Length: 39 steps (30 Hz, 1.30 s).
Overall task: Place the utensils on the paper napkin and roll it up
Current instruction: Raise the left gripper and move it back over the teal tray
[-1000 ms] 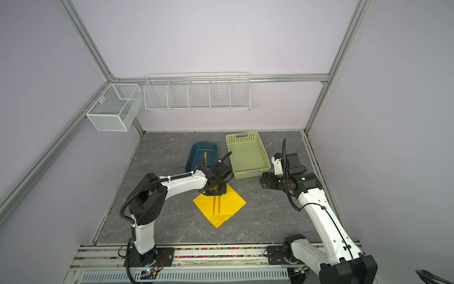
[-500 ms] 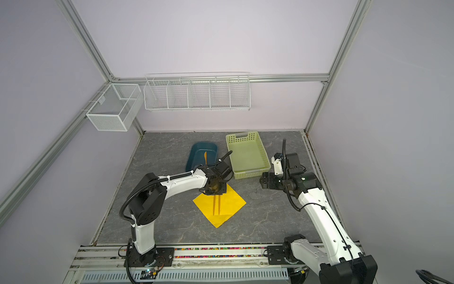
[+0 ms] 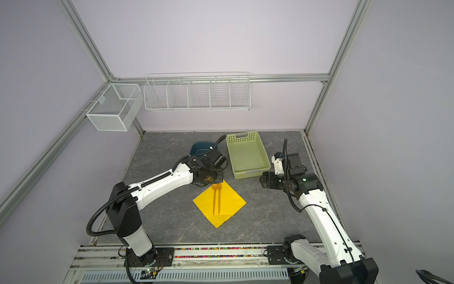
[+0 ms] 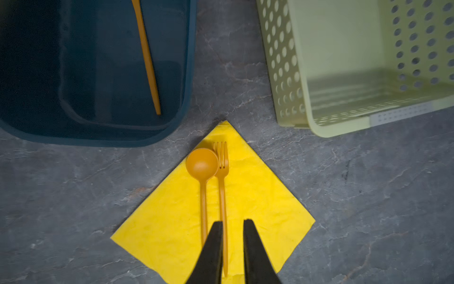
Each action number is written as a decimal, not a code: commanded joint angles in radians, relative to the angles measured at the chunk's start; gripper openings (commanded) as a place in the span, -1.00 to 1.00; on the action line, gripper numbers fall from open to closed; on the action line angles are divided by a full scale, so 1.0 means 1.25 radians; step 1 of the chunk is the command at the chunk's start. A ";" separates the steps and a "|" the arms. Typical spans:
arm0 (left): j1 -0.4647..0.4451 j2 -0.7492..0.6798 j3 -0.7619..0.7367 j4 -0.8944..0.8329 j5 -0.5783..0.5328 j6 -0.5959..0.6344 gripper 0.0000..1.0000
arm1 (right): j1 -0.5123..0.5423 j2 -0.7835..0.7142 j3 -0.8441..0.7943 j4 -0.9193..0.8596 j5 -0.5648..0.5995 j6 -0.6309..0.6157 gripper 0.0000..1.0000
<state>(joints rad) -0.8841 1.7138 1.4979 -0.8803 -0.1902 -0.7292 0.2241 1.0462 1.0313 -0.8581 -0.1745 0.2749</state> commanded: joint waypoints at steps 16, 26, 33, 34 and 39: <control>0.204 0.131 0.227 -0.094 -0.037 0.146 -0.68 | 0.017 0.038 0.024 0.059 -0.086 0.076 0.52; 0.242 0.359 0.450 -0.151 -0.028 0.150 -0.68 | 0.016 0.039 0.047 0.028 -0.052 0.071 0.52; 0.268 0.417 0.484 -0.165 -0.028 0.139 -0.68 | 0.016 0.056 0.052 0.032 -0.056 0.072 0.52; 0.271 0.423 0.482 -0.164 -0.021 0.138 -0.68 | 0.016 0.059 0.053 0.035 -0.057 0.072 0.52; 0.280 0.457 0.487 -0.157 0.010 0.129 -0.69 | 0.017 0.072 0.060 0.046 -0.062 0.077 0.52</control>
<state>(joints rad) -0.5411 2.2471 2.0743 -1.0447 -0.2035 -0.5568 0.2394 1.1263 1.0813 -0.8028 -0.2512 0.3634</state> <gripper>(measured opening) 0.159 0.759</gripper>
